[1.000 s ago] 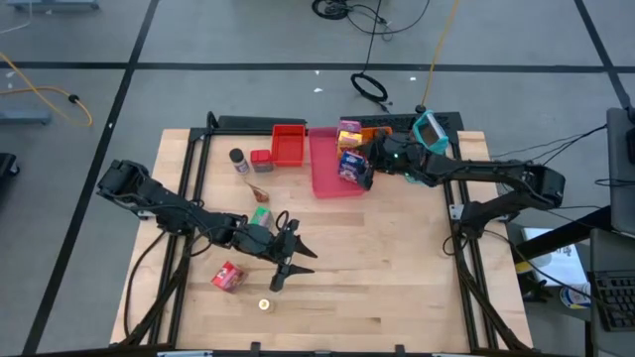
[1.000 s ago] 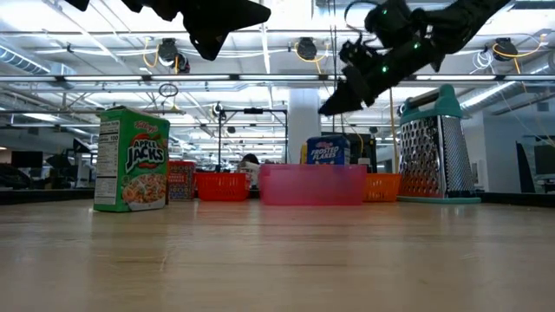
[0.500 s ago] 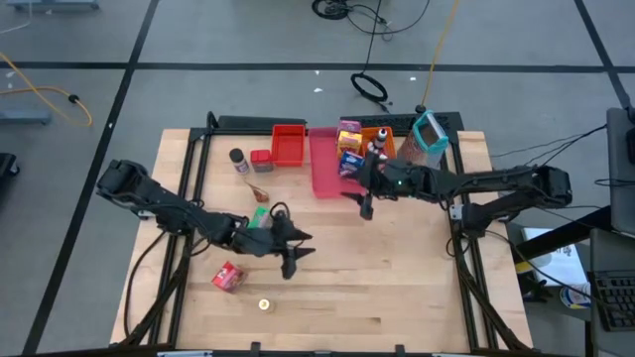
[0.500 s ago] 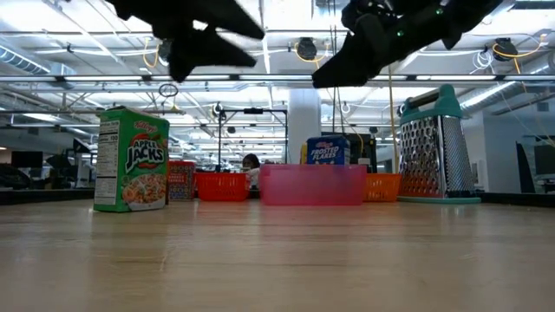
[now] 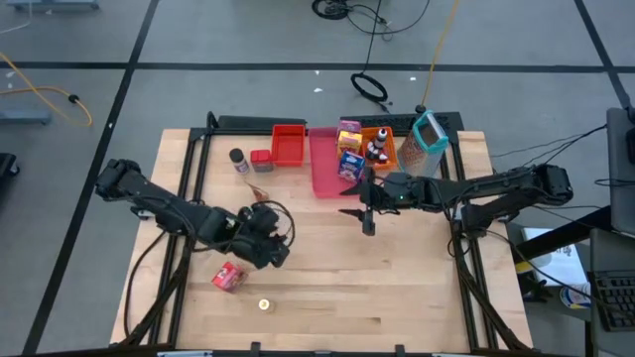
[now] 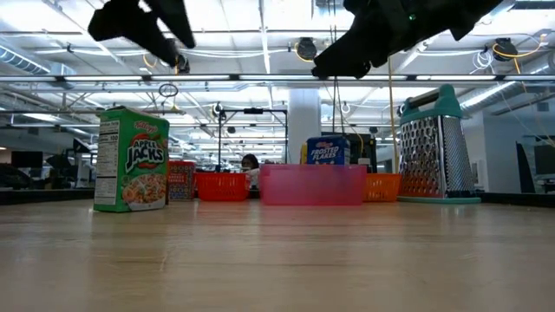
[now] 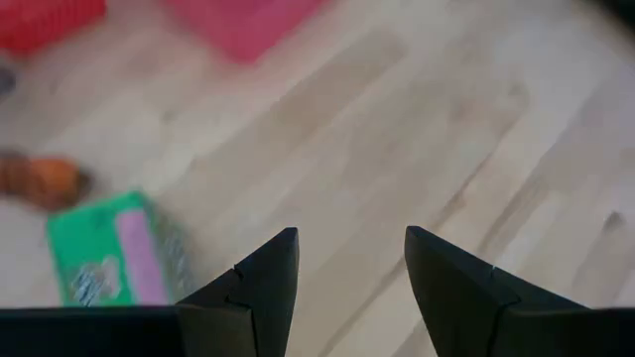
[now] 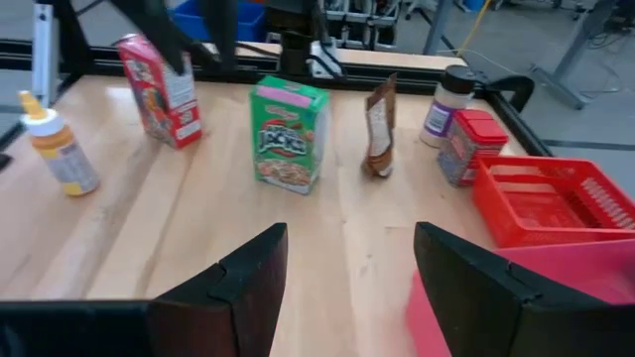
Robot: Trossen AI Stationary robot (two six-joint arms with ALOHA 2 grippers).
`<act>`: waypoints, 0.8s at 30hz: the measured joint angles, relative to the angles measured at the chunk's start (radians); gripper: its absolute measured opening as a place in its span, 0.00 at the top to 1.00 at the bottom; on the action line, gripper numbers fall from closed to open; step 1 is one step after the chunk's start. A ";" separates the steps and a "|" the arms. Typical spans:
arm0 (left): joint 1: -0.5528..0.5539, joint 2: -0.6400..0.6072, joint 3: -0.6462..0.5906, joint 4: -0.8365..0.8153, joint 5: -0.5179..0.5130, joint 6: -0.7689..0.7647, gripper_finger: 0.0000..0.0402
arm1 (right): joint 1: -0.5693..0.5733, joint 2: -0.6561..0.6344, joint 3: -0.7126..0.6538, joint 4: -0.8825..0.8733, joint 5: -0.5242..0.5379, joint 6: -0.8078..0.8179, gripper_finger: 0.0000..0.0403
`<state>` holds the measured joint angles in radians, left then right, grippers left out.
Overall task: Pick & Place Kitchen Items
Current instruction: Put the green cereal box into the pink bin
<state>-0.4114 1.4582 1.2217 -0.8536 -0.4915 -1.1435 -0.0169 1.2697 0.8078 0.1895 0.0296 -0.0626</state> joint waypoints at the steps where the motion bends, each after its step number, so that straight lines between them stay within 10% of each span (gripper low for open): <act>1: 0.015 0.000 0.002 -0.026 0.033 -0.008 0.54 | 0.009 0.000 0.000 -0.001 0.000 0.002 0.47; 10: 0.164 0.001 0.002 -0.261 0.303 -0.068 0.54 | 0.113 0.000 -0.024 0.004 0.000 0.053 0.47; 24: 0.253 -0.022 0.002 -0.277 0.381 0.010 0.54 | 0.246 0.000 -0.093 0.144 0.080 0.054 0.47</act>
<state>-0.1583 1.4361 1.2232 -1.1309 -0.1101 -1.1339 0.2287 1.2697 0.7145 0.3335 0.1095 -0.0090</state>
